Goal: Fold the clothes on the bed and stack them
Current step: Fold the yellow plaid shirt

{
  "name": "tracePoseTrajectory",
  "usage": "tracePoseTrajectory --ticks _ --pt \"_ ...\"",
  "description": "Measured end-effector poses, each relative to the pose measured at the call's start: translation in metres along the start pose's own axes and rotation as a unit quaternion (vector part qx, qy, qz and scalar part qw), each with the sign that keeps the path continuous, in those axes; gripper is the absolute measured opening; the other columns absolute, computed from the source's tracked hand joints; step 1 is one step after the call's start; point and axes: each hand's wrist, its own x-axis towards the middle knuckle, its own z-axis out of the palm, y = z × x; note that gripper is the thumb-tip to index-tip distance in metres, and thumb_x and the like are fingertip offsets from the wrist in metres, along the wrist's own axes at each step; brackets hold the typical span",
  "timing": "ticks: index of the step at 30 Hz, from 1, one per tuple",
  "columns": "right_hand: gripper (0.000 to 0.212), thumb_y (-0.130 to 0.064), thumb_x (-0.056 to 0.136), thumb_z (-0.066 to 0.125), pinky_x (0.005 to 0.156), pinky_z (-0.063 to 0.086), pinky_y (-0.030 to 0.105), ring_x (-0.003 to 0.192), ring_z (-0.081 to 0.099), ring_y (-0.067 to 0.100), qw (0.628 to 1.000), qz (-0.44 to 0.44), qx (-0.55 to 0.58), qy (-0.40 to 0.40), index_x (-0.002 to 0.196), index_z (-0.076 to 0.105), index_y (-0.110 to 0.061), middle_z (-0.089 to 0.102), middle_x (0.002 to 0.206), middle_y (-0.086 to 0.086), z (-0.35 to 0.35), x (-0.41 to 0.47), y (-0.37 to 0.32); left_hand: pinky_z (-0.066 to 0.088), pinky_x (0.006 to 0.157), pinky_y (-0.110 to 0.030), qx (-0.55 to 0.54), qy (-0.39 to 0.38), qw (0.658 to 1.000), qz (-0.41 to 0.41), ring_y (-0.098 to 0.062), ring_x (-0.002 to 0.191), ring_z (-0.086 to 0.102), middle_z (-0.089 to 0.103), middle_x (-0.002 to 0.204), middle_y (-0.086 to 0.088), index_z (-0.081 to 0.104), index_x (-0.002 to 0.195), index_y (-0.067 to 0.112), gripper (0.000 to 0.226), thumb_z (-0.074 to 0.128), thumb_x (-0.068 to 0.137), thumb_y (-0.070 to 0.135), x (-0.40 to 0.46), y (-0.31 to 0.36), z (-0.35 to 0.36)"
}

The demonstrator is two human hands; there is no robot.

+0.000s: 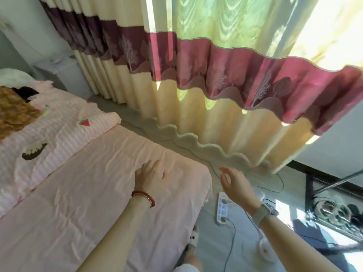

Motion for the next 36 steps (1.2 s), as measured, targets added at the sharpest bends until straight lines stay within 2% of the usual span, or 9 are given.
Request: tracePoseTrajectory --ticks 3,8,12,16,26,32,36 --pt "0.034 -0.021 0.095 0.044 0.099 0.039 0.037 0.119 0.049 0.024 1.0 -0.022 -0.009 -0.001 0.127 0.054 -0.015 0.058 0.126 0.006 -0.017 0.073 0.0 0.037 0.088 -0.034 -0.01 0.023 1.0 -0.011 -0.028 0.11 0.051 0.059 0.118 -0.007 0.056 0.12 0.015 0.034 0.051 0.089 0.026 0.067 0.009 0.009" --pt "0.036 -0.028 0.097 0.038 0.094 0.036 0.027 0.121 0.047 0.021 0.995 -0.046 -0.093 -0.011 0.131 0.048 -0.021 0.054 0.13 0.001 -0.044 0.188 -0.015 0.034 0.093 -0.032 -0.009 0.026 0.999 -0.033 -0.021 0.117 0.047 0.052 0.13 0.003 0.049 0.129 0.023 0.041 0.048 0.09 0.034 0.18 0.019 0.016" --pt "0.038 -0.029 0.097 0.037 0.101 0.033 0.028 0.123 0.044 0.021 0.99 -0.078 -0.114 -0.036 0.133 0.045 -0.023 0.052 0.131 -0.001 -0.055 0.261 -0.03 0.037 0.091 -0.035 -0.012 0.038 0.998 -0.043 -0.023 0.115 0.05 0.056 0.124 -0.001 0.053 0.126 0.019 0.039 0.053 0.089 0.033 0.246 0.023 0.016" --pt "0.038 -0.029 0.097 0.037 0.1 0.035 0.032 0.121 0.045 0.021 0.983 -0.113 -0.111 -0.087 0.133 0.046 -0.022 0.053 0.131 0.0 -0.049 0.329 -0.036 0.039 0.09 -0.035 -0.018 0.038 0.996 -0.076 -0.023 0.112 0.051 0.058 0.122 -0.002 0.055 0.124 0.017 0.038 0.053 0.089 0.031 0.298 0.018 0.024" --pt "0.037 -0.026 0.096 0.037 0.097 0.037 0.031 0.119 0.047 0.024 0.947 -0.227 -0.107 -0.2 0.131 0.048 -0.02 0.05 0.133 0.001 -0.015 0.516 -0.049 0.04 0.092 -0.032 0.02 0.018 0.973 -0.228 -0.023 0.114 0.05 0.054 0.128 -0.001 0.05 0.129 0.019 0.04 0.047 0.091 0.031 0.411 -0.008 0.053" --pt "0.038 -0.026 0.095 0.037 0.098 0.037 0.035 0.119 0.047 0.023 0.93 -0.274 -0.103 -0.224 0.131 0.048 -0.019 0.054 0.129 0.001 -0.024 0.637 -0.049 0.039 0.095 -0.031 0.032 0.01 0.964 -0.263 -0.018 0.121 0.043 0.048 0.133 0.003 0.043 0.134 0.022 0.042 0.04 0.094 0.037 0.519 0.011 0.068" --pt "0.033 -0.022 0.094 0.037 0.089 0.039 0.034 0.109 0.05 0.027 0.912 -0.328 -0.104 -0.223 0.122 0.052 -0.013 0.057 0.118 0.004 -0.023 0.684 -0.083 0.037 0.096 -0.033 0.024 0.024 0.958 -0.285 -0.019 0.119 0.044 0.047 0.133 0.003 0.042 0.134 0.023 0.042 0.039 0.095 0.037 0.562 0.014 0.062"
